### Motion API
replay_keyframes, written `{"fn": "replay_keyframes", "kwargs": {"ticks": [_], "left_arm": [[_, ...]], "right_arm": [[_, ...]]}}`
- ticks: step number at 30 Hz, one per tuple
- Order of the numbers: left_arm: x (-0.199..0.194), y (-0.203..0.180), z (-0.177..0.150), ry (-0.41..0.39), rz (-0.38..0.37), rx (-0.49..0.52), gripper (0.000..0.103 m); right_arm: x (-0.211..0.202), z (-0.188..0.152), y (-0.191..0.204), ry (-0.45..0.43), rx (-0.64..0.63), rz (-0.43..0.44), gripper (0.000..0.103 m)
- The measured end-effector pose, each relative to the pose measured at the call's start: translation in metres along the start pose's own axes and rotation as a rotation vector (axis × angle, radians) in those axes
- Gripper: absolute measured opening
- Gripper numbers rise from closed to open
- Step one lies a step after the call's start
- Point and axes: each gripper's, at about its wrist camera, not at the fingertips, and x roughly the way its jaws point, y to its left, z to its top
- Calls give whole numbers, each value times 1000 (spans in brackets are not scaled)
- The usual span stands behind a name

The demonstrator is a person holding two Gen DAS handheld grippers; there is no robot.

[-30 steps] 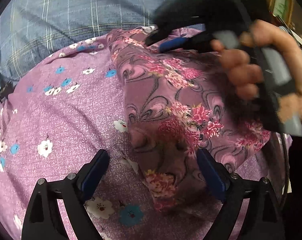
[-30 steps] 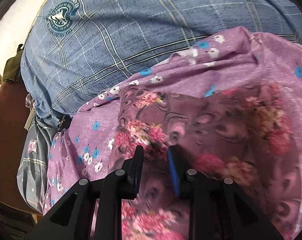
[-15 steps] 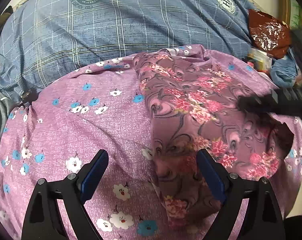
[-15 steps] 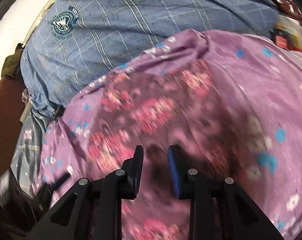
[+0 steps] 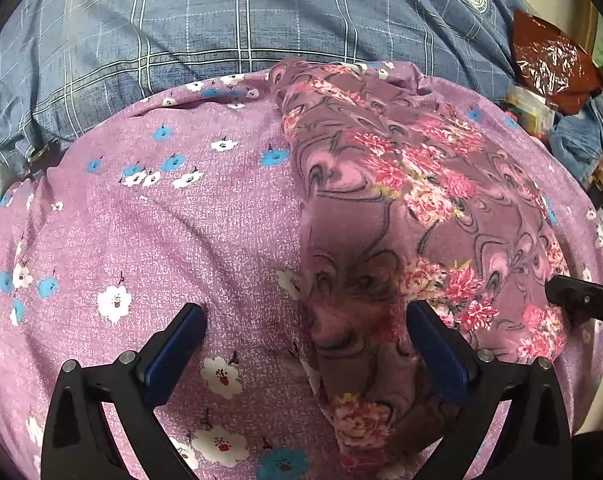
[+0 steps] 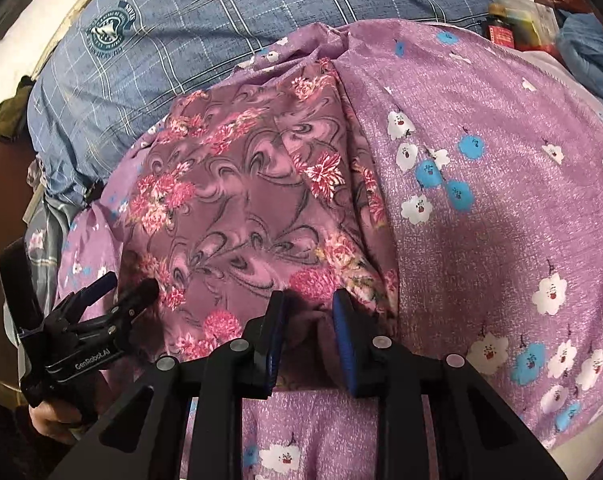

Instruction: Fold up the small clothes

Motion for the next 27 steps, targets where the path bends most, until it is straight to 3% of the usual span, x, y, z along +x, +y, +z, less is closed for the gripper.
{"fn": "replay_keyframes", "kwargs": {"ticks": [4, 9, 15, 18, 23, 27], "left_arm": [[-11, -2, 10, -37, 1, 47, 99], [-24, 14, 30, -164, 5, -27, 100], [12, 22, 50, -148, 65, -65, 102], [35, 17, 57, -111, 76, -73, 102], [37, 11, 64, -97, 99, -54, 102], [14, 9, 61, -149, 156, -57, 99]], "right_arm": [[-15, 18, 3, -52, 36, 52, 28], [-5, 62, 6, -114, 119, 39, 28], [47, 93, 5, -77, 201, 30, 29], [59, 98, -5, -100, 222, 57, 37], [49, 97, -10, -128, 228, 114, 38], [32, 86, 6, -140, 154, 149, 39]]}}
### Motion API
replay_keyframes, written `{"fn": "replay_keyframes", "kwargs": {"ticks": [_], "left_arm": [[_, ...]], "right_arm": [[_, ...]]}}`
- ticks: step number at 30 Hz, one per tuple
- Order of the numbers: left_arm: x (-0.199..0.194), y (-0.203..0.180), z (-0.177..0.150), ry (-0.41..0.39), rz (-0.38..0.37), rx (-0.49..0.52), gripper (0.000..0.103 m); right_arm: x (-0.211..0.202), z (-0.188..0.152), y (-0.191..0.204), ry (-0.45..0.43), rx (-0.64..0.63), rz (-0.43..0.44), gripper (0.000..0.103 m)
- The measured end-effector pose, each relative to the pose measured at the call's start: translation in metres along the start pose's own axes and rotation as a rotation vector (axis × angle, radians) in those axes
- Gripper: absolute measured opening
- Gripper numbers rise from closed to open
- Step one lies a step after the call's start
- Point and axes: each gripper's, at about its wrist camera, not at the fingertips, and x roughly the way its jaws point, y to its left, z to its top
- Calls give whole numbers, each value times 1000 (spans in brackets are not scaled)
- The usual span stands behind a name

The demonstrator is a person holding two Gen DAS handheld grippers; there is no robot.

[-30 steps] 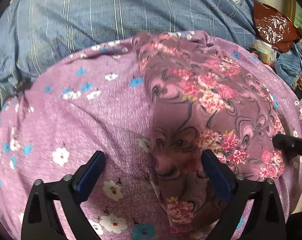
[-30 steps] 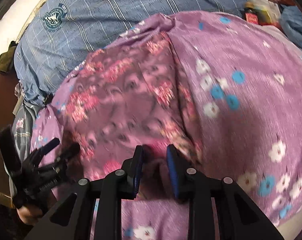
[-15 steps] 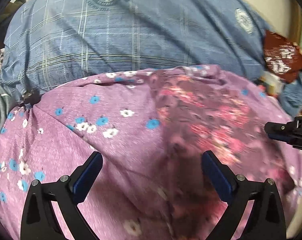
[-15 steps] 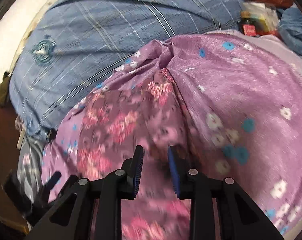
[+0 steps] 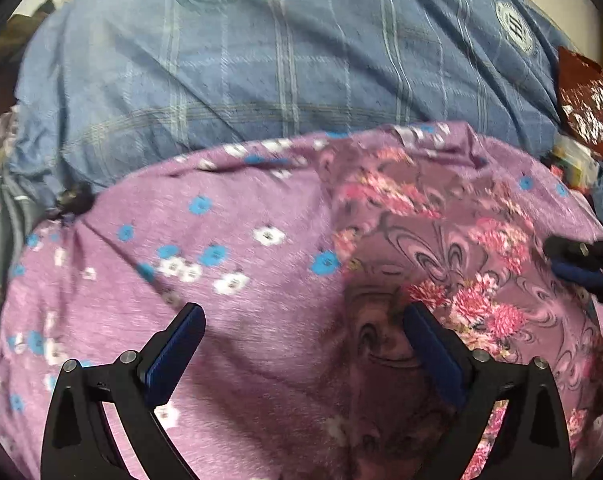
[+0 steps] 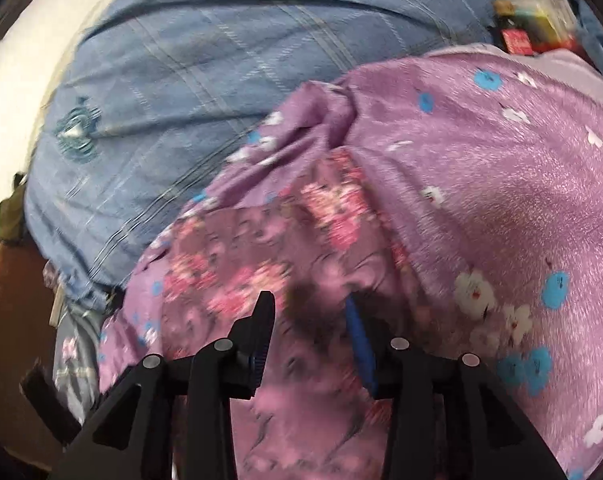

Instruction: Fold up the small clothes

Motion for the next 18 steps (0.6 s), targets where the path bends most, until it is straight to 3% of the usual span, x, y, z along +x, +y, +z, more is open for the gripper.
{"fn": "replay_keyframes", "kwargs": {"ticks": [2, 4, 7, 10, 18], "left_arm": [[-7, 1, -3, -17, 32, 6, 99], [0, -5, -10, 16, 80, 55, 100], [2, -5, -14, 21, 73, 54, 100], [-10, -2, -9, 15, 49, 55, 99], [-42, 23, -9, -88, 84, 16, 99]], "right_arm": [[-2, -11, 12, 4, -52, -20, 39], [12, -15, 17, 37, -88, -90, 39], [16, -18, 24, 31, -124, -141, 40], [4, -20, 26, -11, -116, -127, 39], [-10, -28, 59, -100, -207, -30, 39]]}}
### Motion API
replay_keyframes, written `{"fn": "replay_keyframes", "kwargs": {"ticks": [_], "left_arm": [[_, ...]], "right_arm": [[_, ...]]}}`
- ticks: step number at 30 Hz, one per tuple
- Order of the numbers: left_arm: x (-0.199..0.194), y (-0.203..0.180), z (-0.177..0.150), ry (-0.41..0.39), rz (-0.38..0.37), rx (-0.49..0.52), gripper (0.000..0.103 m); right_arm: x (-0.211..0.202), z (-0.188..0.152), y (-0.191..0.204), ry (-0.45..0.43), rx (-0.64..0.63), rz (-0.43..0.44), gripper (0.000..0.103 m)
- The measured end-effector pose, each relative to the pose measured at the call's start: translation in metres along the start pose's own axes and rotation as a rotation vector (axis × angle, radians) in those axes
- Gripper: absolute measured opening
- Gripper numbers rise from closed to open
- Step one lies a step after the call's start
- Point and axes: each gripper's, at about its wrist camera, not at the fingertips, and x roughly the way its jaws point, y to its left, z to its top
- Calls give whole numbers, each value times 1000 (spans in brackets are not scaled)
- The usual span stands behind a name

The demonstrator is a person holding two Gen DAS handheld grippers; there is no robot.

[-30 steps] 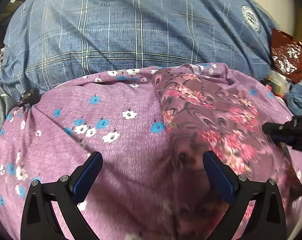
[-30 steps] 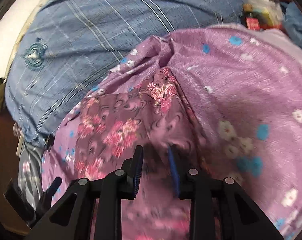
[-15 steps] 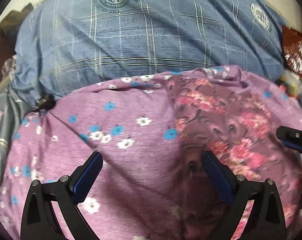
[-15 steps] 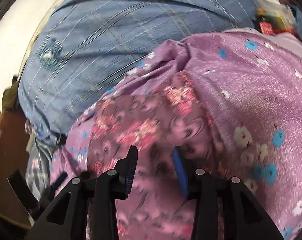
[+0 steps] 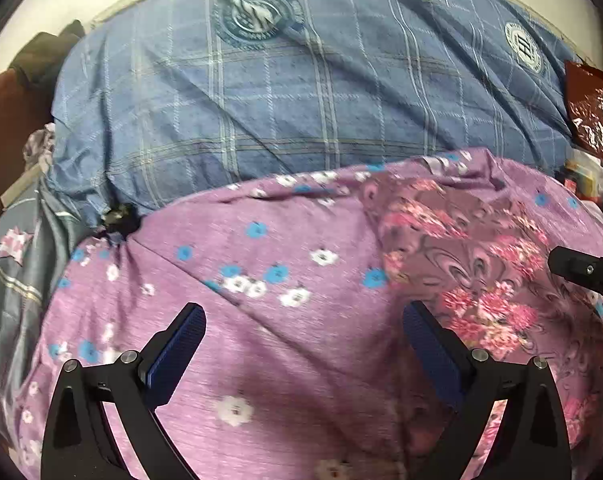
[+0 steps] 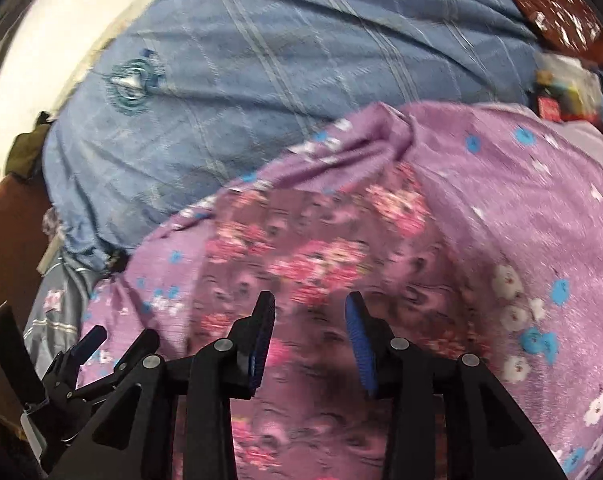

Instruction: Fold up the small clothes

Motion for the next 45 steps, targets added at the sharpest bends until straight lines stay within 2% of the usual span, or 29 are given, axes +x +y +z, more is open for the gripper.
{"fn": "replay_keyframes", "kwargs": {"ticks": [9, 12, 15, 17, 20, 25, 29, 33, 37, 41, 45], "left_arm": [[2, 22, -1, 3, 47, -33, 99], [4, 25, 0, 1, 52, -39, 99], [8, 24, 1, 4, 53, -39, 99], [11, 22, 1, 9, 54, -30, 99], [13, 16, 1, 11, 56, -19, 99], [14, 6, 2, 9, 46, -8, 99], [18, -5, 1, 17, 37, 8, 99], [34, -21, -3, 71, 21, 47, 99], [39, -29, -2, 74, 49, 73, 99], [39, -27, -1, 76, 41, 61, 99], [34, -26, -1, 63, 39, 59, 99]], "right_arm": [[18, -8, 40, 34, -86, 20, 39], [27, -12, 43, 62, -92, 2, 39], [43, -16, 37, 126, -80, -41, 37], [46, -18, 34, 136, -72, -35, 37], [35, -16, 33, 99, -77, -17, 37], [16, -4, 15, 11, -39, -49, 39], [26, 2, -11, 46, 41, -96, 38], [32, -1, -9, 72, -15, -119, 37], [24, -1, -9, 49, -25, -114, 37], [9, 4, -11, -14, -16, -120, 39], [3, 9, -18, -33, 0, -131, 39]]}}
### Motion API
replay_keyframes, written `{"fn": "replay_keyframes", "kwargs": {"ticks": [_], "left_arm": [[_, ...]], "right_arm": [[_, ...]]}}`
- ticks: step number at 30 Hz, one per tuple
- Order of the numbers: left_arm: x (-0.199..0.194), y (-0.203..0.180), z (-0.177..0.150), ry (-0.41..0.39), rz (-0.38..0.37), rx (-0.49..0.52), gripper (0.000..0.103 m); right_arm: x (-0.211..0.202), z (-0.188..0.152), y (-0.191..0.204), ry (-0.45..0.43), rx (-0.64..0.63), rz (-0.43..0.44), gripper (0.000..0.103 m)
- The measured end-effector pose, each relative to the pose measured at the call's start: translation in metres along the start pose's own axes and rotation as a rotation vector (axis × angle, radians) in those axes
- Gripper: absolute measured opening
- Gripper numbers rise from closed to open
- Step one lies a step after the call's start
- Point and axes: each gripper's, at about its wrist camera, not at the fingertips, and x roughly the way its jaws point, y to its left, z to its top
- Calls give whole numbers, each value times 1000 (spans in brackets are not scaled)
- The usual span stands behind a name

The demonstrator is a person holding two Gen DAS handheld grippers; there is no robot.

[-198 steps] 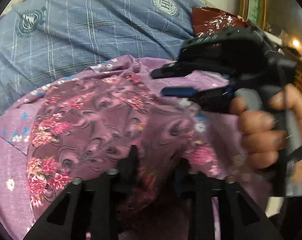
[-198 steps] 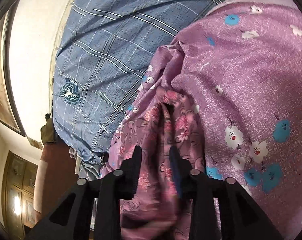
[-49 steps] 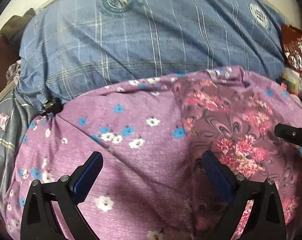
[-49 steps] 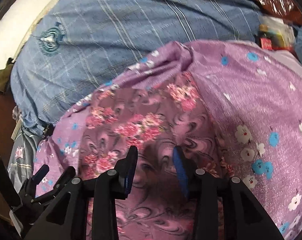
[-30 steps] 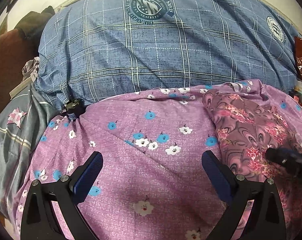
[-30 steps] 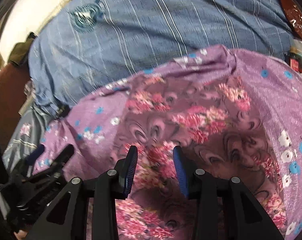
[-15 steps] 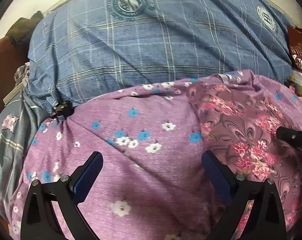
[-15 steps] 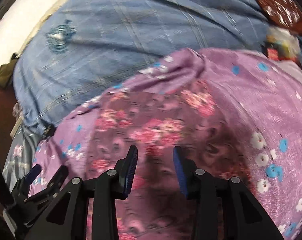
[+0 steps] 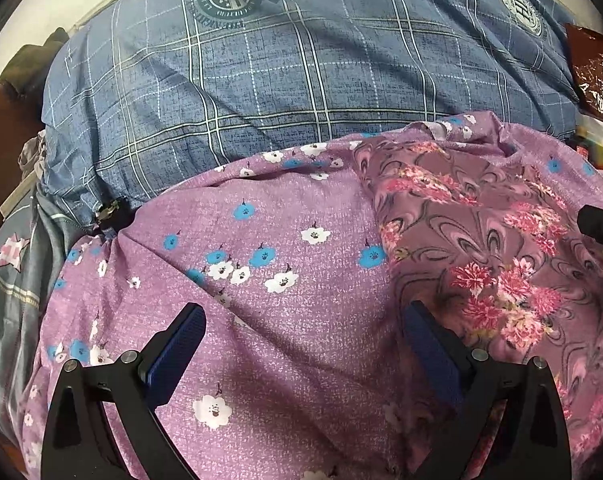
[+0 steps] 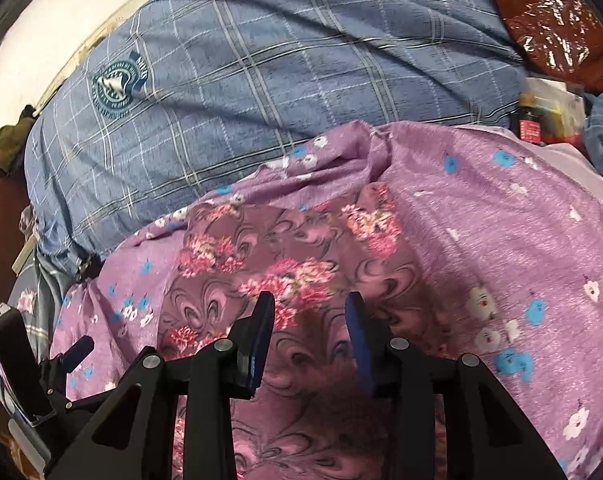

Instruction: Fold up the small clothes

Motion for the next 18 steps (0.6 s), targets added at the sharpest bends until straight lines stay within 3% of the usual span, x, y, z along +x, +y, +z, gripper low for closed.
{"fn": "replay_keyframes", "kwargs": {"ticks": [7, 12, 18], "left_arm": [[-12, 4, 1, -28, -13, -22, 99], [-12, 1, -1, -26, -17, -11, 99], [-1, -5, -1, 7, -9, 21, 99]], "right_arm": [[5, -3, -6, 28, 1, -23, 39], [24, -9, -12, 115, 14, -62, 39], [18, -9, -13, 99, 18, -48, 39]]}}
